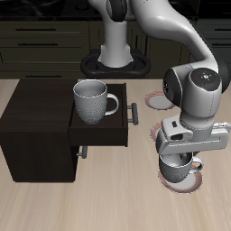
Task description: Place the porcelain mug that is on the plate onto the top of the cabinet
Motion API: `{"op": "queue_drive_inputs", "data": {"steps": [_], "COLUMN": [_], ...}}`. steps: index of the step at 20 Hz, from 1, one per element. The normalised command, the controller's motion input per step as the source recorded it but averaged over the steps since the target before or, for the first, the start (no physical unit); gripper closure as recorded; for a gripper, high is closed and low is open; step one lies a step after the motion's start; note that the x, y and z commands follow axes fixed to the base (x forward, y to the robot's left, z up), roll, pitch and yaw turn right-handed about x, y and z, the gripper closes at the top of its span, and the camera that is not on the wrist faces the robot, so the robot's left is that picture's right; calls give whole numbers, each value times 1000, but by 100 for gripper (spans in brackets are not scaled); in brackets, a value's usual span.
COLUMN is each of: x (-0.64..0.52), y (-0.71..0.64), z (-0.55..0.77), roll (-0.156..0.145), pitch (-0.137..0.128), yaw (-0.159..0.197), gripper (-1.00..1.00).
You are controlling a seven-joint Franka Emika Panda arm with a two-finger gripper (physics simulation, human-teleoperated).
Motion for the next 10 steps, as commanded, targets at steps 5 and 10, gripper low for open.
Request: {"op": "queue_drive_inputs", "data": {"steps": [5,10], "x": [-125,-85], "y": [1,-38], "z": [397,431], "roll": [-2,-4], "pitch": [-52,-55], "yaw": [-32,-10], "gripper": [100,100]}}
